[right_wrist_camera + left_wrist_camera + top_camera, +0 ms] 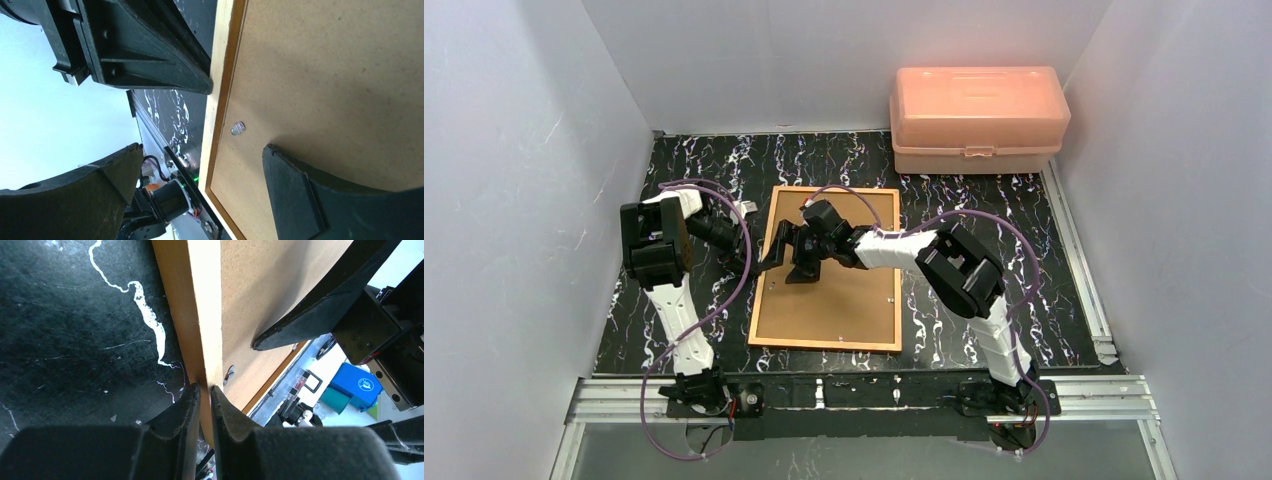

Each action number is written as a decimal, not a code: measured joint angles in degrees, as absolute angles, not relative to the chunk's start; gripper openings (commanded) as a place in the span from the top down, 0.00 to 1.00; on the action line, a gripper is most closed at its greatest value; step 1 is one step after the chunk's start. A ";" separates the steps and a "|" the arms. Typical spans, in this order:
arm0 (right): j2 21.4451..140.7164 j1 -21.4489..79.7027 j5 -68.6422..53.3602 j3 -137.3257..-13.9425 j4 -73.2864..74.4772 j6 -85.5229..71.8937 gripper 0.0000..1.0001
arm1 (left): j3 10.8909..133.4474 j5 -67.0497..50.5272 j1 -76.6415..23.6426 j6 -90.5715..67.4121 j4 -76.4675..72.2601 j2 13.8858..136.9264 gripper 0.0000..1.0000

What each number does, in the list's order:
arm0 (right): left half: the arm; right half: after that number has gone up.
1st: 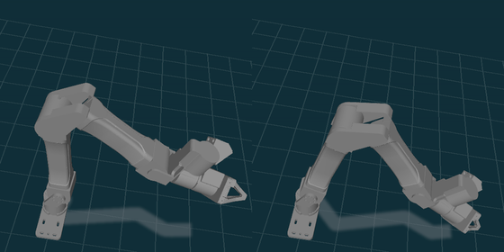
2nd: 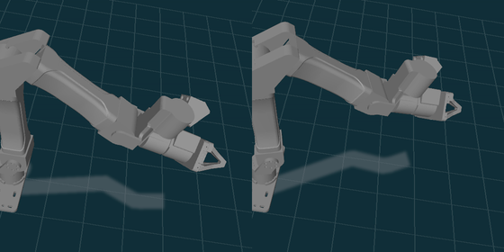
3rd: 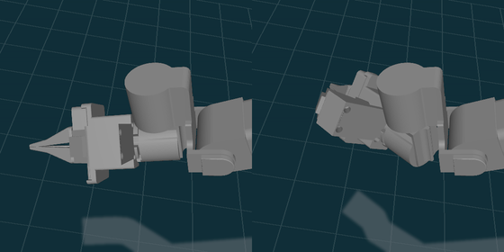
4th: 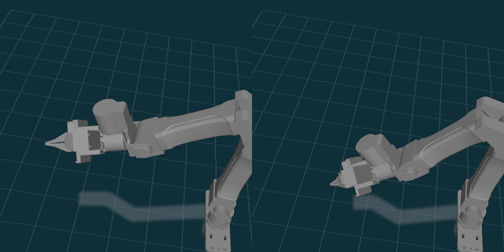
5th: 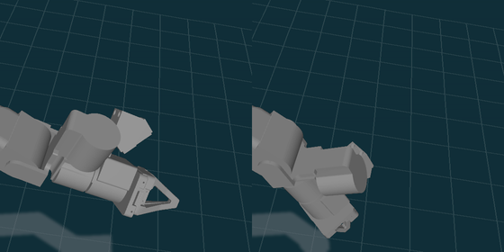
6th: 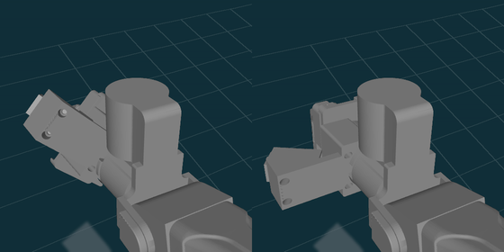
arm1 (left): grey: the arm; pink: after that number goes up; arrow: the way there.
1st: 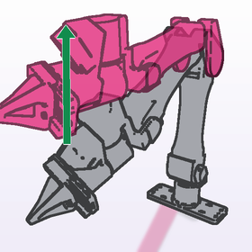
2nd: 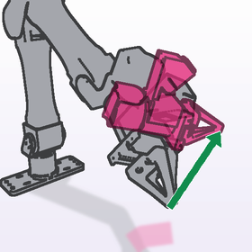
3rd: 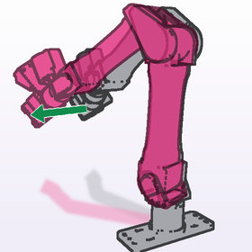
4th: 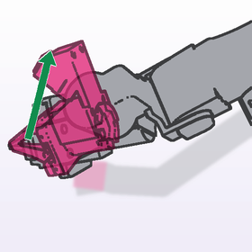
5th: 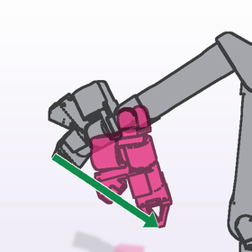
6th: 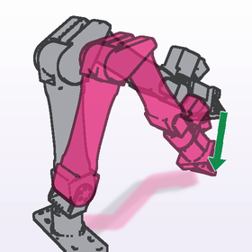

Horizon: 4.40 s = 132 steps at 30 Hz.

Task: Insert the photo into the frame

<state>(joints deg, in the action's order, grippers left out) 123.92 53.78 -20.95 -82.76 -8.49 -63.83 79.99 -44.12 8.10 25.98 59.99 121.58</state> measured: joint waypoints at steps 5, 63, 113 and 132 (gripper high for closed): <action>124.84 54.19 -22.13 -84.07 -8.80 -64.42 0.04 | 79.99 -44.14 8.03 25.89 59.99 121.58 0.89; 133.47 55.61 -28.67 -95.94 -7.88 -63.16 0.01 | 79.48 -45.17 8.19 26.15 59.64 121.58 0.94; 143.00 43.00 -24.03 -110.91 -10.13 -54.72 0.01 | 96.57 -47.31 5.93 10.02 52.01 130.54 0.88; 143.57 44.45 -23.18 -111.70 -9.96 -56.18 0.01 | 95.61 -48.90 6.39 10.46 51.11 130.50 0.89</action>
